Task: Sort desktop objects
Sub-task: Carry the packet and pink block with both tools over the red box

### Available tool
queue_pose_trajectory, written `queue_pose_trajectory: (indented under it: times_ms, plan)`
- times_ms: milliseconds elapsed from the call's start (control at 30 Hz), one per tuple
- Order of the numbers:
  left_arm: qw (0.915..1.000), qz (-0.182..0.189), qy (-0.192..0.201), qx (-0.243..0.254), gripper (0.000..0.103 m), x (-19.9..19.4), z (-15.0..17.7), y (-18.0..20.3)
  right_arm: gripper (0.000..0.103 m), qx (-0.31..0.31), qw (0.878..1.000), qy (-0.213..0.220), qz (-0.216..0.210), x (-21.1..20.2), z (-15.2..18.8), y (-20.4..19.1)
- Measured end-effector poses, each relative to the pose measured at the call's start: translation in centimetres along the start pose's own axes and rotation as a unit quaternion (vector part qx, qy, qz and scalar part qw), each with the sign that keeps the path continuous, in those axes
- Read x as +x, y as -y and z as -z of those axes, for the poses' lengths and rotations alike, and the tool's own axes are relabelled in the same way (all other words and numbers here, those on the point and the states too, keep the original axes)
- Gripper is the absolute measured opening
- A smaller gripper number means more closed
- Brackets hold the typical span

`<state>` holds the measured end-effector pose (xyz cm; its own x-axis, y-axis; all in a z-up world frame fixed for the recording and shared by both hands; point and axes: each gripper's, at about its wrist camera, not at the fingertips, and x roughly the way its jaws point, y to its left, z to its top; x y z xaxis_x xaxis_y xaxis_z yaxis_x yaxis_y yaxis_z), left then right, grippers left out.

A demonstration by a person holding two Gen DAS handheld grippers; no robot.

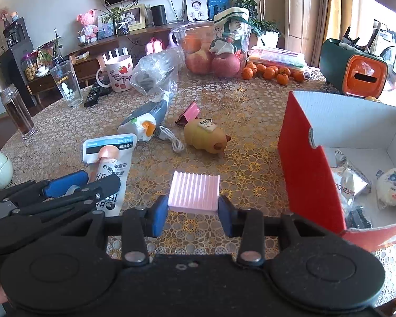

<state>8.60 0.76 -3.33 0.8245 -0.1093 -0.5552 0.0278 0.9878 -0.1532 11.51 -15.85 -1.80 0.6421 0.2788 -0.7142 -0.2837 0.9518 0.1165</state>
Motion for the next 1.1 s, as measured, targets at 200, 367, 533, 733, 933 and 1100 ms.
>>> queue_pose_trajectory:
  times_ms: [200, 367, 533, 733, 933, 1100]
  plan:
    - [0.9997, 0.017, 0.010, 0.017, 0.045, -2.1, -0.4, 2.7, 0.040, 0.007, 1.000, 0.026, -0.001, -3.3, 0.5, 1.6]
    - [0.9988, 0.034, 0.020, 0.030, 0.045, -3.6, -0.8, 4.9, 0.040, 0.012, 0.999, 0.044, 0.003, -5.8, 0.9, 3.4]
    - [0.9974, 0.051, 0.024, 0.045, 0.045, -4.6, -1.3, 7.3, 0.040, 0.016, 0.998, 0.057, 0.008, -7.8, 1.2, 5.1]
    - [0.9956, 0.071, 0.023, 0.056, 0.045, -5.2, -1.8, 9.8, 0.040, 0.019, 0.997, 0.070, 0.014, -9.7, 1.5, 7.2]
    - [0.9931, 0.089, 0.028, 0.071, 0.045, -5.4, -2.2, 12.5, 0.040, 0.028, 0.996, 0.079, 0.023, -10.7, 1.6, 9.9]
    - [0.9908, 0.103, 0.027, 0.083, 0.045, -4.8, -2.7, 14.4, 0.040, 0.030, 0.996, 0.081, 0.034, -11.1, 1.5, 12.0]
